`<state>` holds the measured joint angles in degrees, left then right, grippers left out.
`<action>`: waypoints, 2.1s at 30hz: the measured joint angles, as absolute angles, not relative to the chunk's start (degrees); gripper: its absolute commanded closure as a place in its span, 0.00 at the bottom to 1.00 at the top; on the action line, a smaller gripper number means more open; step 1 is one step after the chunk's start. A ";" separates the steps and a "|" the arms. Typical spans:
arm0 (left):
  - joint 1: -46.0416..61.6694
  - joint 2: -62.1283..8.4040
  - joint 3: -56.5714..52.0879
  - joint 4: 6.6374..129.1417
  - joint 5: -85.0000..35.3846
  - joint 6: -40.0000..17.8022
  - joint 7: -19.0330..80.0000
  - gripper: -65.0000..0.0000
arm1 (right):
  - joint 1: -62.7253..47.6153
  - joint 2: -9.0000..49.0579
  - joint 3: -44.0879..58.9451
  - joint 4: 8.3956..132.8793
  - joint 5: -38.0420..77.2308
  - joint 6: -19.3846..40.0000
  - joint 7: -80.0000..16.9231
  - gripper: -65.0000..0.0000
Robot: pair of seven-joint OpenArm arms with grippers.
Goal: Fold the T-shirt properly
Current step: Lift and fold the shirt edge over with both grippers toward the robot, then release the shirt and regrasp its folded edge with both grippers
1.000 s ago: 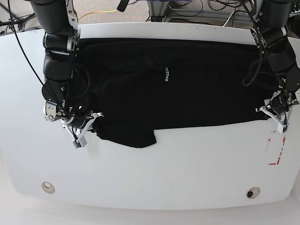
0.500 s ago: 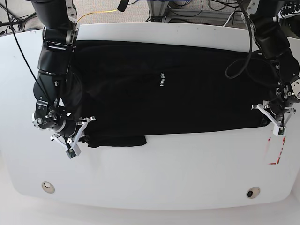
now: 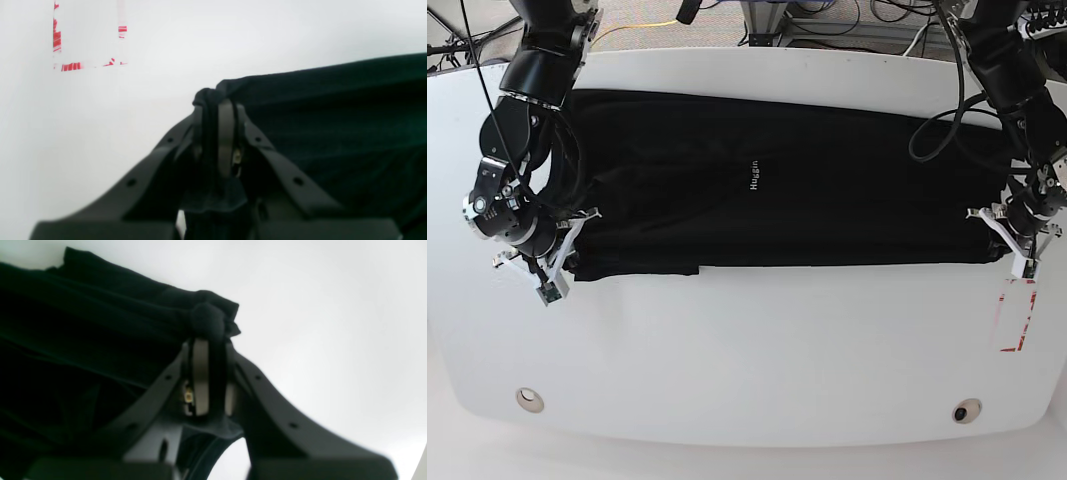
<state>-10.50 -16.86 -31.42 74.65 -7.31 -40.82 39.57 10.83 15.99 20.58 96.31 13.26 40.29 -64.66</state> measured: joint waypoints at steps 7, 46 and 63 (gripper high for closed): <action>-7.73 -17.32 -31.48 74.72 -7.14 -40.80 39.75 1.00 | 1.58 15.55 21.21 107.15 13.67 40.47 -66.19 1.00; 2.61 -21.76 -27.66 88.07 -6.57 -40.18 49.84 0.45 | -12.25 6.17 40.01 114.85 24.29 40.01 -75.61 0.41; -0.97 -21.41 -28.58 93.60 -6.55 -40.32 60.18 0.46 | -8.27 1.37 27.40 109.86 34.98 40.07 -75.26 0.78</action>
<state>-0.97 -21.41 -28.58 93.60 -6.55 -40.32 60.18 -8.27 1.37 27.40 109.86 34.98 40.07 -75.26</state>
